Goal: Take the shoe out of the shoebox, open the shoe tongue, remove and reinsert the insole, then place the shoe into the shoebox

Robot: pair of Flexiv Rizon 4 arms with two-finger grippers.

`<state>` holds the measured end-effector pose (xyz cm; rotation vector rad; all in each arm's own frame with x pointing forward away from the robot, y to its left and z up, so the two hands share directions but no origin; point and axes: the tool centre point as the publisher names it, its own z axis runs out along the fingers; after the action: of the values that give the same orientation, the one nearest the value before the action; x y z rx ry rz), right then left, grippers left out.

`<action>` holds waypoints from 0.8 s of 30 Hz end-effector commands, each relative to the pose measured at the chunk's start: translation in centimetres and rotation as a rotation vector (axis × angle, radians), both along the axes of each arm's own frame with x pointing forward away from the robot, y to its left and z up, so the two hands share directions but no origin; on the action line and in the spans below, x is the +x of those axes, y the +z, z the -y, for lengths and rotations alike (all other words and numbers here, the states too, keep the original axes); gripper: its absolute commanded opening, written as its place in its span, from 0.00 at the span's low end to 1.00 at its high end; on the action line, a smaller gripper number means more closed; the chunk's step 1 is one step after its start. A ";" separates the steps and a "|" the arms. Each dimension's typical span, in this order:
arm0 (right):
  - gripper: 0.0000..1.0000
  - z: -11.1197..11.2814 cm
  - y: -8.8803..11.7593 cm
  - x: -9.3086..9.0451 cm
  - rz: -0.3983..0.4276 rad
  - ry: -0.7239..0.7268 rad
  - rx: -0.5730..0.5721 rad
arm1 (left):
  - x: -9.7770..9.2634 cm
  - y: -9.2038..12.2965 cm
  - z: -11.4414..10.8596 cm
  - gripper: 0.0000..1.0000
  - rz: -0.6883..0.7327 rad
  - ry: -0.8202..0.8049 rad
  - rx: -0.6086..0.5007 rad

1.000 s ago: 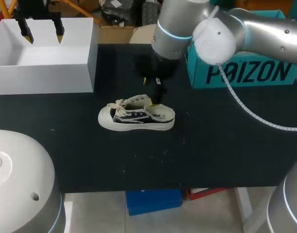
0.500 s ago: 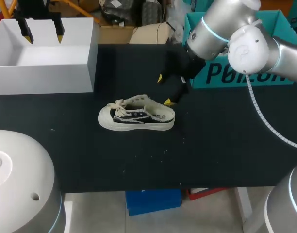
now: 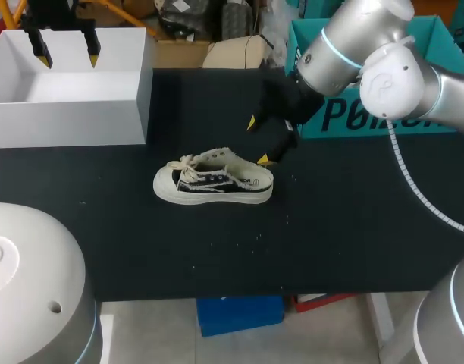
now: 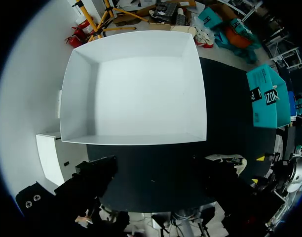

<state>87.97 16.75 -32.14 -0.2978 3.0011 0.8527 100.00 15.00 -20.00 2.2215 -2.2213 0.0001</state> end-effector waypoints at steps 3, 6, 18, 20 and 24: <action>1.00 -0.1 -0.1 0.0 -0.001 0.000 -0.001 | 0.0 0.0 0.0 1.00 0.000 0.000 0.000; 1.00 -0.1 -0.1 0.0 -0.001 0.000 -0.001 | 0.0 0.0 0.0 1.00 0.000 0.000 0.000; 1.00 1.0 -0.6 -0.7 0.031 -0.053 0.038 | 0.0 0.0 0.0 1.00 0.000 0.000 0.000; 1.00 1.4 -1.0 -1.0 0.039 -0.072 0.048 | 0.0 0.0 0.0 1.00 0.000 0.000 0.000; 1.00 2.3 -1.7 -1.5 0.049 -0.106 0.079 | 0.0 0.0 0.0 1.00 0.000 0.000 0.000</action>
<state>87.58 15.59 -33.19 -0.1842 2.9561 0.9071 100.00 15.00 -20.00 2.2216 -2.2213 0.0001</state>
